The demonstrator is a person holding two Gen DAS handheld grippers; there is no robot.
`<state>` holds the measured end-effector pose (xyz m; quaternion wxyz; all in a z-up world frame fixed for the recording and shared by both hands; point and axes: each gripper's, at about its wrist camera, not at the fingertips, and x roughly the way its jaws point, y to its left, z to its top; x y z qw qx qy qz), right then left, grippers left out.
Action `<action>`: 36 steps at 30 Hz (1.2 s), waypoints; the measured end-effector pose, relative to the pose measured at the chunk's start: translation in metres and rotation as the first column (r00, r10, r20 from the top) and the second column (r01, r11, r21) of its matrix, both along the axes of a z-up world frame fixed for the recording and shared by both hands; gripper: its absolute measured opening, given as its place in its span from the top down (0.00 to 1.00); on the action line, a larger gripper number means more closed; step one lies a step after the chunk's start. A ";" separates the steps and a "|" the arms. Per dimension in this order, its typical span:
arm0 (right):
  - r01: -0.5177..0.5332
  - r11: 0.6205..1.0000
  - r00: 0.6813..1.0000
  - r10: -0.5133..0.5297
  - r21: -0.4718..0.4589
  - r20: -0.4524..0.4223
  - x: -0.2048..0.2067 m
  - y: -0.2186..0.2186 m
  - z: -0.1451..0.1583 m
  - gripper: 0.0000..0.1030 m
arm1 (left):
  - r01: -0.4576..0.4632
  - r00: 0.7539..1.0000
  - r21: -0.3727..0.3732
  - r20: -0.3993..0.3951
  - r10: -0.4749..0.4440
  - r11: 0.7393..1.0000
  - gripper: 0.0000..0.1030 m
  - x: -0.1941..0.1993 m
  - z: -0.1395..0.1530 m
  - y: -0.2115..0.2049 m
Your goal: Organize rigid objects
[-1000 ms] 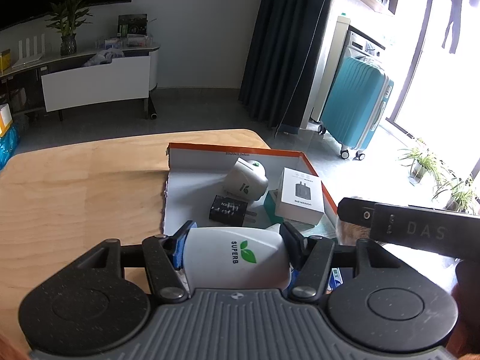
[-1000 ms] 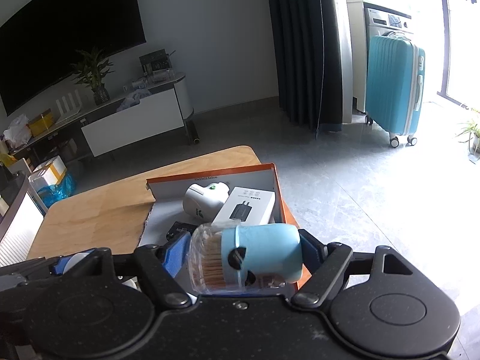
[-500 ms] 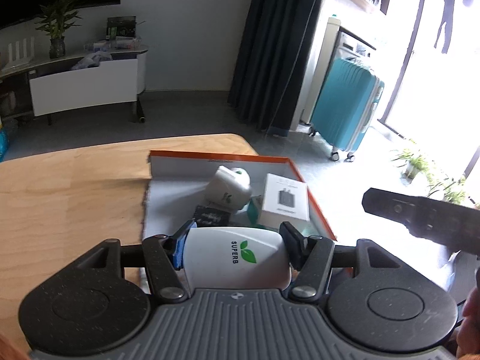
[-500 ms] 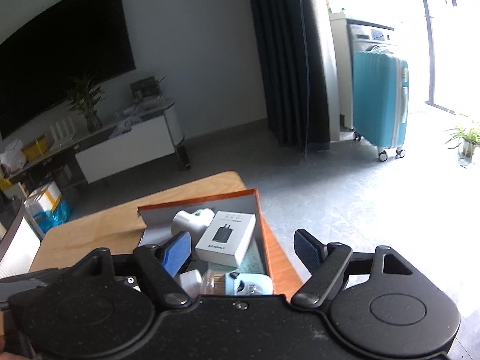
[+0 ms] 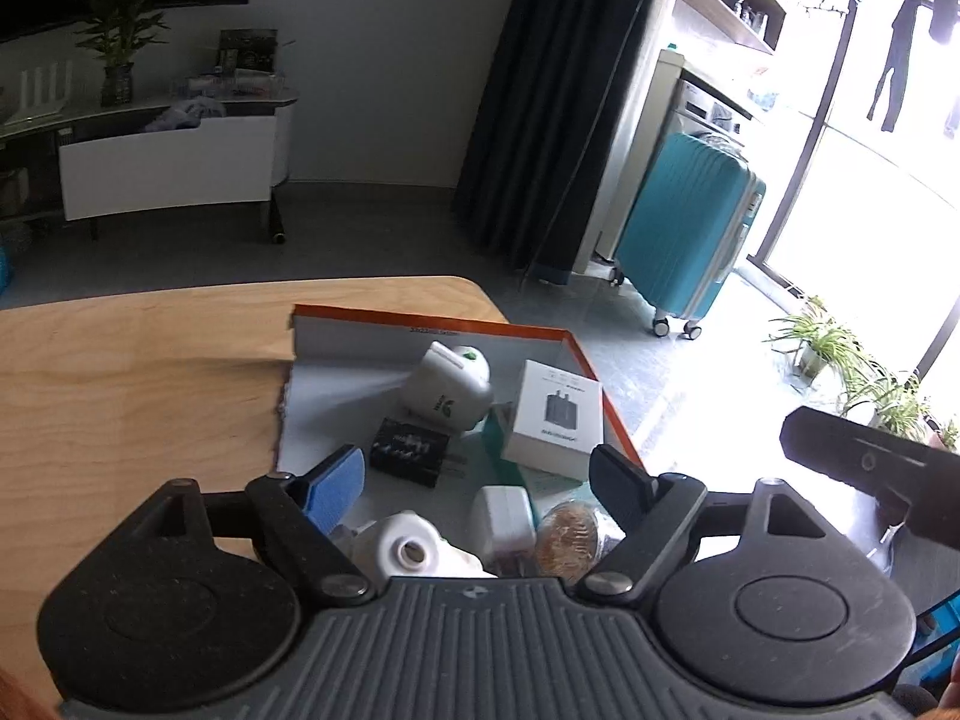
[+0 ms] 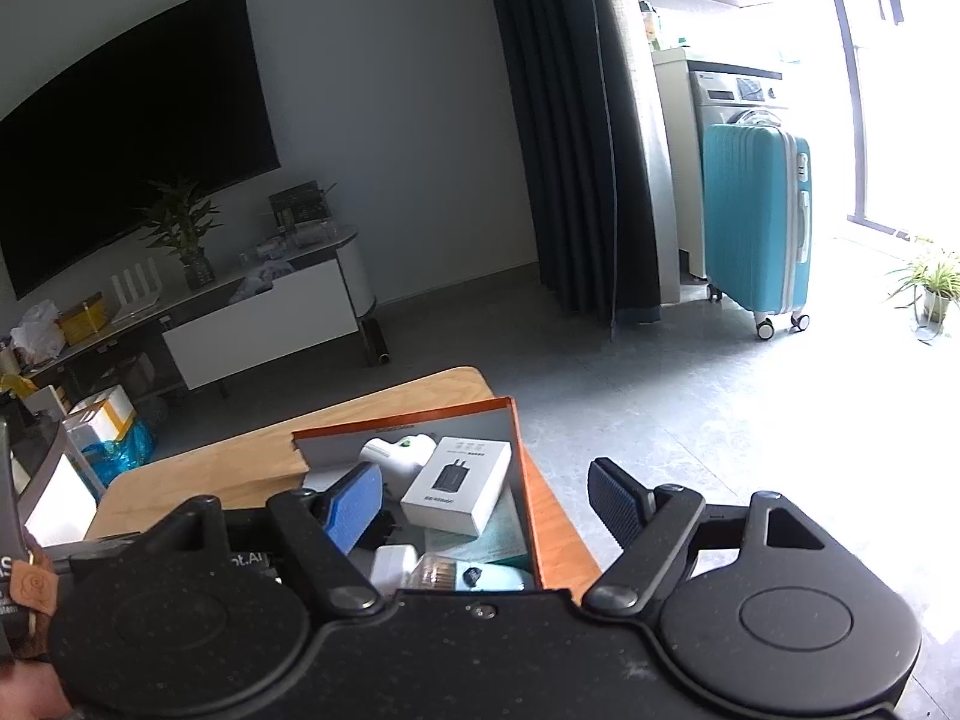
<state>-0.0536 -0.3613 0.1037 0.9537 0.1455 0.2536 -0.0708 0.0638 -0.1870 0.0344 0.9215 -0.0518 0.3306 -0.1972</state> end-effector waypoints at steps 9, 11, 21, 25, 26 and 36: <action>-0.029 0.999 1.000 0.029 -0.020 0.003 -0.016 0.009 0.005 0.12 | -0.037 0.999 0.018 -0.004 0.037 0.999 0.12 -0.019 0.009 0.012; -0.039 0.999 0.999 0.039 -0.028 0.001 -0.023 0.012 0.004 0.12 | -0.051 0.999 0.023 0.000 0.051 0.998 0.09 -0.026 0.011 0.016; -0.073 0.996 0.997 0.073 -0.042 -0.007 -0.045 0.022 -0.001 0.12 | -0.106 0.994 0.082 -0.017 0.107 0.991 0.05 -0.058 0.007 0.025; -0.089 0.995 0.996 0.089 -0.040 -0.007 -0.053 0.022 -0.002 0.12 | -0.123 0.992 0.102 0.001 0.124 0.987 0.00 -0.071 0.012 0.022; -0.093 0.995 0.996 0.092 -0.044 -0.009 -0.054 0.023 -0.002 0.12 | -0.132 0.991 0.112 0.008 0.132 0.985 0.00 -0.073 0.013 0.021; -0.117 0.991 0.992 0.115 -0.059 -0.043 -0.068 0.024 -0.012 0.11 | -0.181 0.982 0.185 -0.019 0.187 0.966 0.00 -0.087 0.002 0.018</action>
